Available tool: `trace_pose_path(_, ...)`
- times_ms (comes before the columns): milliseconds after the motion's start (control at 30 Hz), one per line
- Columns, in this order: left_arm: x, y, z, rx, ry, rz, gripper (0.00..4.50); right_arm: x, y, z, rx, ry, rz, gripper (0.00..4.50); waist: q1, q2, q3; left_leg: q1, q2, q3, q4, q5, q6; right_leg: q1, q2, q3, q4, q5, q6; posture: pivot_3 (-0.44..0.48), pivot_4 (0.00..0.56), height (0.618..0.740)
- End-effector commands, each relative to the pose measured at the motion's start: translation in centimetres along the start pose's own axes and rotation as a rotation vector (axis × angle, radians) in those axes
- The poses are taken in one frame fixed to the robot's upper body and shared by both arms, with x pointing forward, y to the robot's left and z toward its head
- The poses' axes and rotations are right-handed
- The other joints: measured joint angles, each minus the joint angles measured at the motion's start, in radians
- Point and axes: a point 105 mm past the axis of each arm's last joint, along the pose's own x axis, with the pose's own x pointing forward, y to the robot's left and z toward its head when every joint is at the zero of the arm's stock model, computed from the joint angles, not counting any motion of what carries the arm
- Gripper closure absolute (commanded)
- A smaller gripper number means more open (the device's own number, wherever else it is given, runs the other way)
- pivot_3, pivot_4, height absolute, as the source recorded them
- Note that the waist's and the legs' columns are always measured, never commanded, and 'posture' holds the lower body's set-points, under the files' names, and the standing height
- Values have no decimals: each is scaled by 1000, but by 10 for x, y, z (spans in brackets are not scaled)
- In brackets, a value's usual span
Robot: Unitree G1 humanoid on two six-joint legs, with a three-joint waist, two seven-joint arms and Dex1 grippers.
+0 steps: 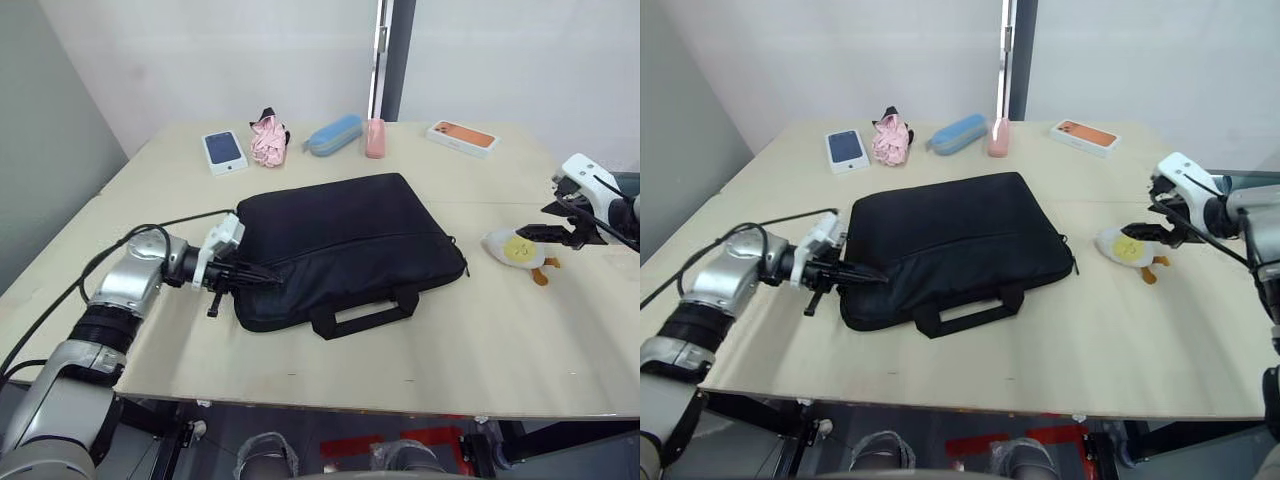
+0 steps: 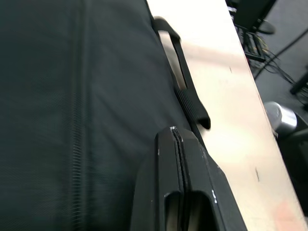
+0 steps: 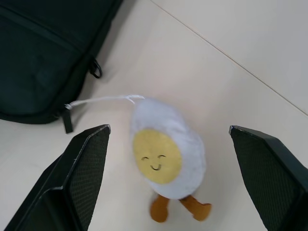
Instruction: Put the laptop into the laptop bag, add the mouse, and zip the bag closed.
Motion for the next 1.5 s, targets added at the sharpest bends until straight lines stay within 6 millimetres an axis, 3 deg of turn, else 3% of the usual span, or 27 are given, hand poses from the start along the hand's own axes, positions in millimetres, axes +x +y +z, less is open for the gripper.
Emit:
trace_pose_path(33, -18, -9, 12, -18, -13, 18, 2997, -12, 22, 20, -27, -100, 106, 310, 0, 0, 0, 0, 0, 0, 0, 0, 0, 0, 0, 0, 0, 0, 0, 0, 150, 740)
trace_pose_path(167, -43, -20, 4, -185, 18, 82, 1611, 3, 57, 5, 4, -87, 249, 310, 2, 0, 0, -1, 2, 0, 0, 0, 0, -1, 2, 0, 0, 0, 0, 0, 150, 740)
trace_pose_path(300, -60, -16, -20, -354, 74, 218, 129, 18, 62, -4, 47, -81, 243, 310, 5, 0, 1, 0, 1, 1, 1, -2, -2, -1, 1, 1, 0, 0, 0, 0, 150, 740)
trace_pose_path(433, -65, -6, -25, -494, -24, 314, 39, 28, 59, -11, 65, -62, 227, 310, 10, 0, 1, 0, 1, 1, 1, -1, -3, -1, 1, 1, 1, 0, 0, 0, 150, 740)
trace_pose_path(700, -43, -17, -56, -676, 12, 312, 39, 48, 64, -13, 80, -45, 263, 310, 1, 0, 1, -1, 1, 1, 0, -1, -2, -2, 2, 1, 0, 0, -1, 0, 150, 740)
trace_pose_path(833, -31, -12, -63, -699, 15, 327, 39, 62, 66, -11, 110, -44, 287, 310, 2, 0, 1, -1, 1, 0, 3, -1, -2, -2, 1, 1, 2, 0, -1, 0, 150, 740)
trace_pose_path(1067, -18, -3, -65, -697, 11, 337, 39, 89, 73, -31, 146, 30, 316, 310, 9, 0, 0, -3, 0, -2, 5, -1, -2, -1, 0, 0, 2, 0, -1, 0, 150, 740)
trace_pose_path(1133, -15, 0, -65, -686, 16, 347, 0, 91, 72, -30, 166, 18, 320, 883, 8, 0, 0, -3, 0, -2, 5, -1, -2, -1, 0, 0, 2, 0, -1, 0, 150, 740)
trace_pose_path(1300, -11, 8, -57, -642, -12, 352, 1572, 86, 78, -24, 159, -25, 375, 2473, 7, 0, 0, -3, 0, -3, 9, -1, -1, 1, 0, -1, 4, 1, -2, 0, 150, 740)
trace_pose_path(1500, -28, 18, -62, -548, 91, 421, 3611, 76, 105, -24, 104, -31, 470, 4443, 8, -1, 0, -5, 0, -5, 7, -1, 0, 1, 0, -3, 1, 1, -2, 0, 150, 740)
